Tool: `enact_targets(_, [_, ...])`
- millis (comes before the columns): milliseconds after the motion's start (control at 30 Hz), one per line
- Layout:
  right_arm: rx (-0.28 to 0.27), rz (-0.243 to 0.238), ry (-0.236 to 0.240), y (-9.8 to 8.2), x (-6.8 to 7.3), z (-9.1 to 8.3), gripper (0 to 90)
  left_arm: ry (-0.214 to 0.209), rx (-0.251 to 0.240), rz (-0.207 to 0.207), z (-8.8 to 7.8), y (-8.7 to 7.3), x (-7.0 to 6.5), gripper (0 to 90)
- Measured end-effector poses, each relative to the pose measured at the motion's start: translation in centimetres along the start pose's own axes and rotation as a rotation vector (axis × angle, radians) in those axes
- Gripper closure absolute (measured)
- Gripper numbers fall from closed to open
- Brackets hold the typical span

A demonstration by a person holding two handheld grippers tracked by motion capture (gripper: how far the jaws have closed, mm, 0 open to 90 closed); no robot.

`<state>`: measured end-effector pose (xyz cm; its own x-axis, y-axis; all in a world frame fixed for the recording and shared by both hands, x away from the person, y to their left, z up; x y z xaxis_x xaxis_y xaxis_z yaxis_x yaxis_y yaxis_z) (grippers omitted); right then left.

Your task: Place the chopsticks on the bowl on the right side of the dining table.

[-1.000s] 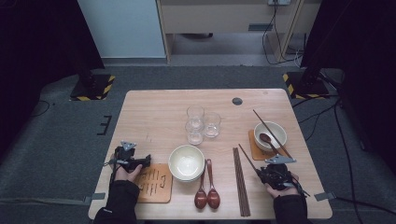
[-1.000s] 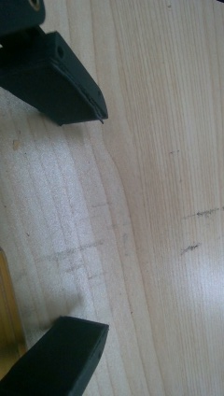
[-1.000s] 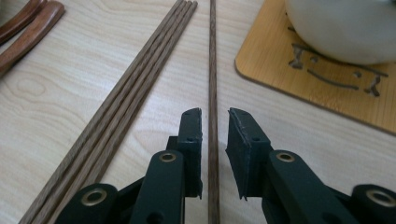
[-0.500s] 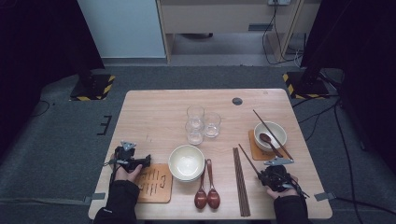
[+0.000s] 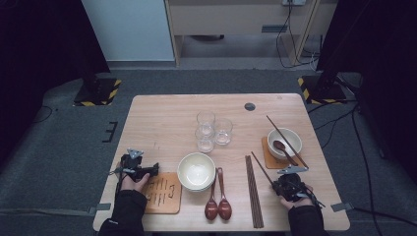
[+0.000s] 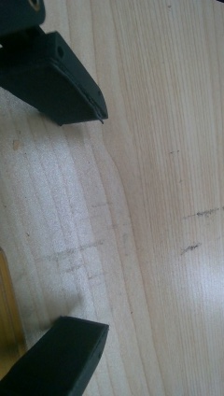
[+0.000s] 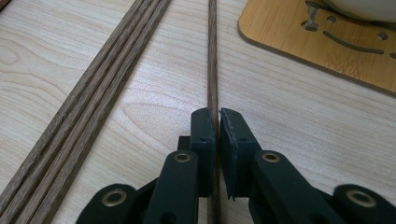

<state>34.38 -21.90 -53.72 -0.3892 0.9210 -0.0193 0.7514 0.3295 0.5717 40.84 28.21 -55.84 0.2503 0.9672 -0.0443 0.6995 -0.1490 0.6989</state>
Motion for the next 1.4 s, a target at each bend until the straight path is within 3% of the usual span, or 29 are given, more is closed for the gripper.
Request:
enact_targets(467, [0.0,0.008,0.016,0.4,0.1,-0.3,85.3,0.0,0.0,0.0,0.0,0.0,0.0,0.0])
enact_targets(1400, [-0.172,0.031,0.092,2.6,-0.3,-4.2,85.3,0.0,0.0,0.0,0.0,0.0,0.0,0.0])
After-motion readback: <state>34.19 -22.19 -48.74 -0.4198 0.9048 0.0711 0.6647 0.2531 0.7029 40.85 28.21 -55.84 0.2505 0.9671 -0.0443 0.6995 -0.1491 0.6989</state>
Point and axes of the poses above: each handheld gripper's, and its own axes: z roughly forward along the jaws, y roughly out of its top, x roughly to its left, the point moved 3 cm from there along z, roughly forward along the jaws, and after that the axes turned 4 degrees about -y, right-handed, at the moved point
